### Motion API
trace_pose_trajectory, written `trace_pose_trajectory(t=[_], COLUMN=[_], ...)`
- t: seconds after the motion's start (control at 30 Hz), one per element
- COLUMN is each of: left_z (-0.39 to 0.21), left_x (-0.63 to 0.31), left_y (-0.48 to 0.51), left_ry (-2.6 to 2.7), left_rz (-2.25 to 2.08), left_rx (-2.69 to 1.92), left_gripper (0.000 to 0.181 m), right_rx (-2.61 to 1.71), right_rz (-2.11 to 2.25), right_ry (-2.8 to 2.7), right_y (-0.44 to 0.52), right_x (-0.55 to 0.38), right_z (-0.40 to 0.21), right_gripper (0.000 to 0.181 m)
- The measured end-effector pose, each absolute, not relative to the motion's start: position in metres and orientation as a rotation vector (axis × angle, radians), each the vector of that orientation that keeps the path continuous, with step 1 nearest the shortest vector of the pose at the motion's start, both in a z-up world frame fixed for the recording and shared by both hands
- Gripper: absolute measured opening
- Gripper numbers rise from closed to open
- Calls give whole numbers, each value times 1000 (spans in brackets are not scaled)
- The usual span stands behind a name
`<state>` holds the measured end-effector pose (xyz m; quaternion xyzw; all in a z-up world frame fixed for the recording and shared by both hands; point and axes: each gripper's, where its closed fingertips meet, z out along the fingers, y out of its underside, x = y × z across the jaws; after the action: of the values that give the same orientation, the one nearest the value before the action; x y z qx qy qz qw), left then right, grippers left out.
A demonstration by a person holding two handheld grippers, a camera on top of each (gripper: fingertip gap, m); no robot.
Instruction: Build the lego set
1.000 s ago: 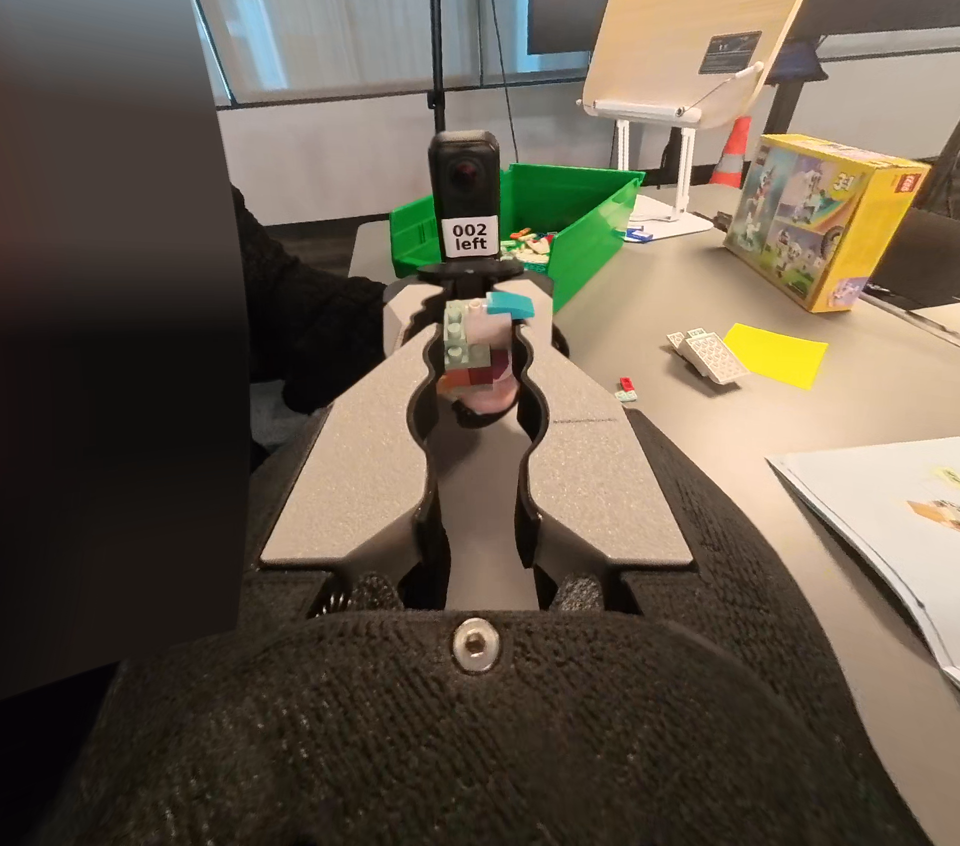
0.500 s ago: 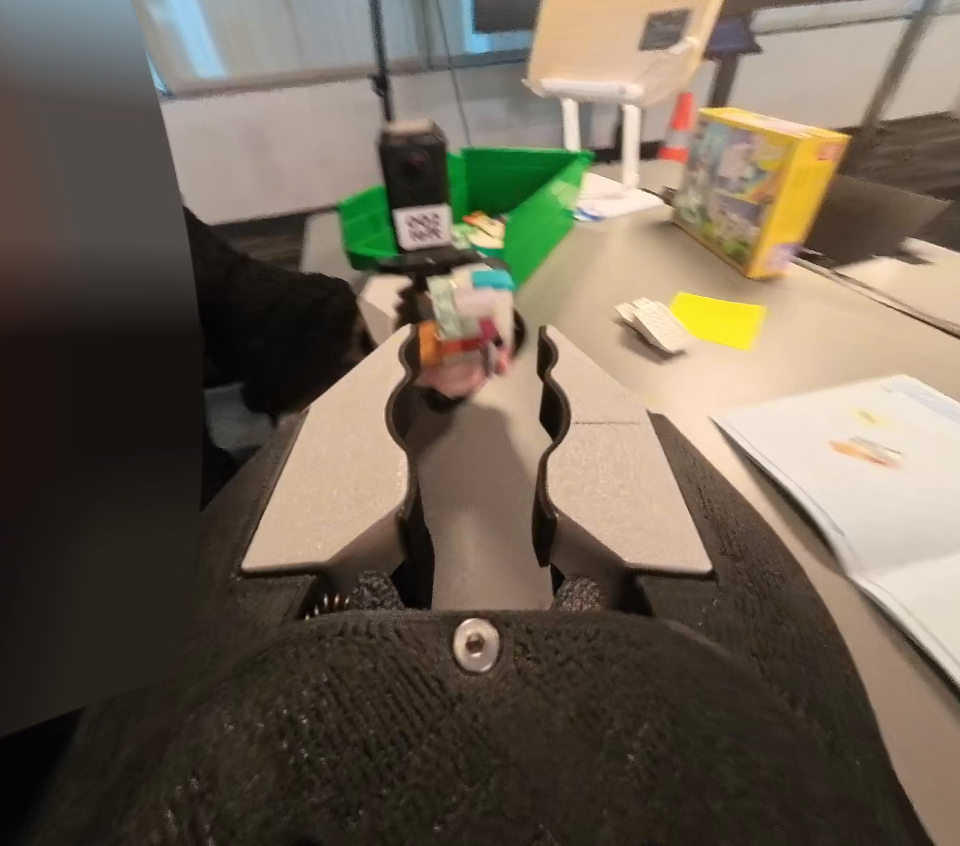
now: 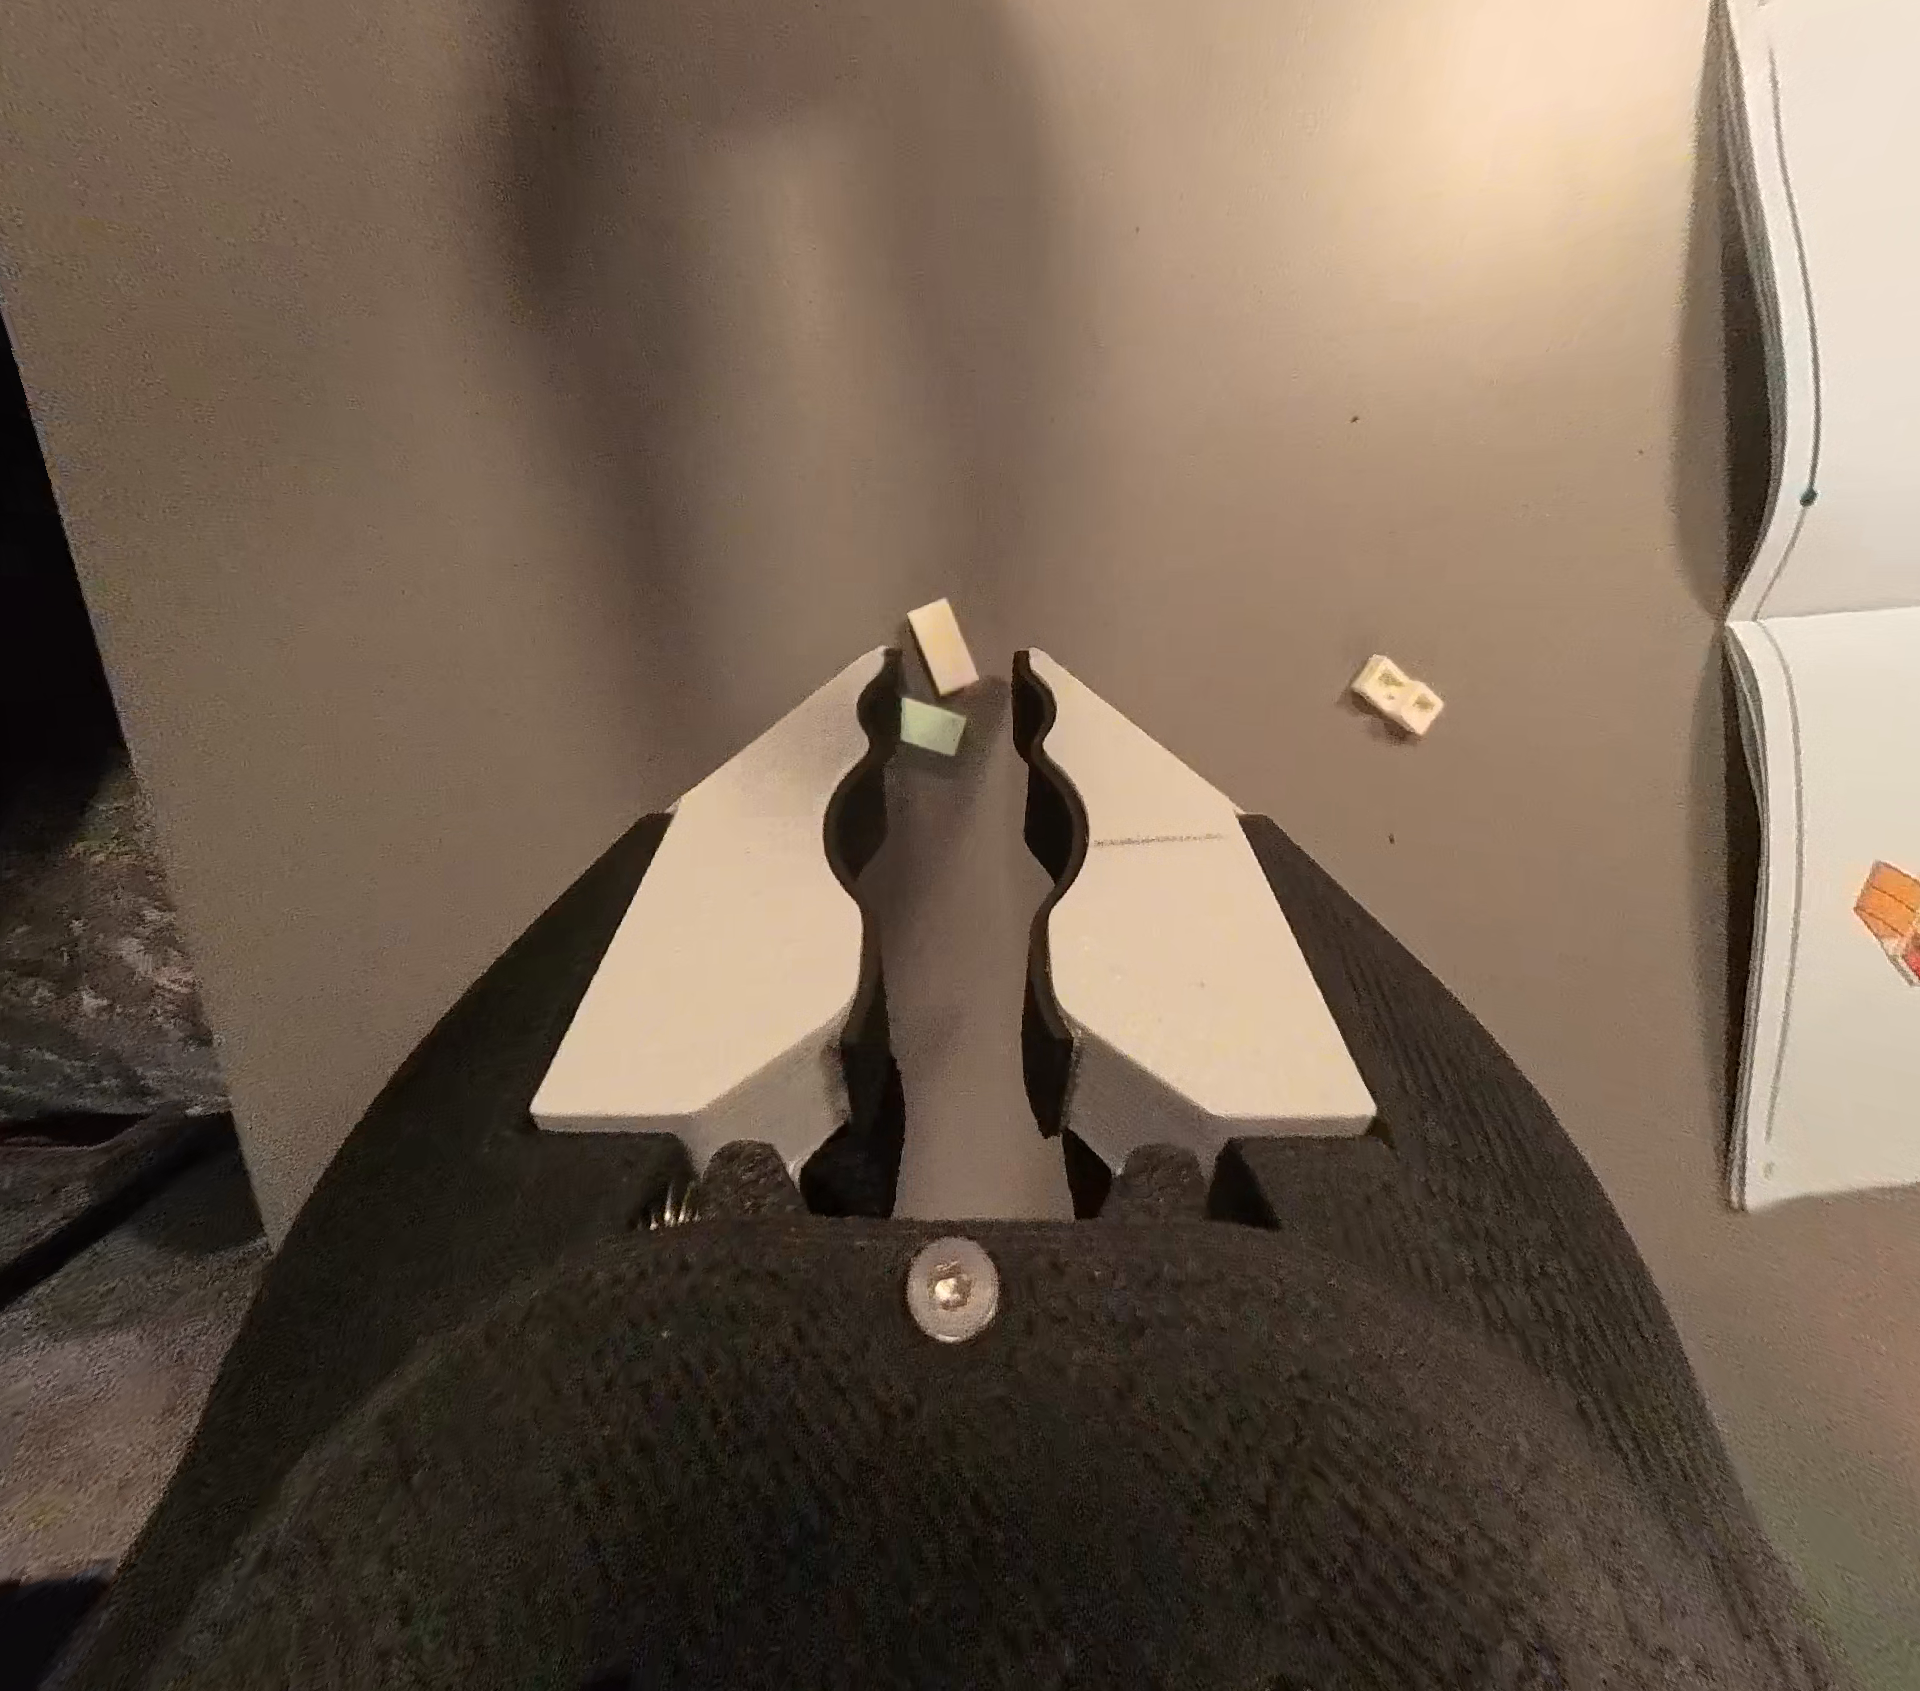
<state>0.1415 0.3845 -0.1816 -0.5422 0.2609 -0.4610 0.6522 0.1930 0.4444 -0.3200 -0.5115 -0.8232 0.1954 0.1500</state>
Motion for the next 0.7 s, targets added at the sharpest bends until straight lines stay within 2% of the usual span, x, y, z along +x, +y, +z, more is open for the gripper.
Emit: trace_pose_trajectory(t=[0.23,0.3,0.5,0.7], left_z=[-182,-180,-172,-169], left_x=[142,140,129,127], left_y=[384,385,390,390], left_ry=[588,573,508,491], left_rz=[-1061,-1051,-998,-1002], left_rx=[-1229,-1219,-1176,-1157], left_gripper=[42,41,42,42], right_rx=[-1540,-1532,-1252,-1200], right_rz=[669,827,1229,1065], right_ry=[-2339,-2204,-1799,-1874], right_y=[441,437,405,394], right_x=[188,174,137,123], right_z=[-316,-290,-158,-140], right_gripper=[6,6,5,5])
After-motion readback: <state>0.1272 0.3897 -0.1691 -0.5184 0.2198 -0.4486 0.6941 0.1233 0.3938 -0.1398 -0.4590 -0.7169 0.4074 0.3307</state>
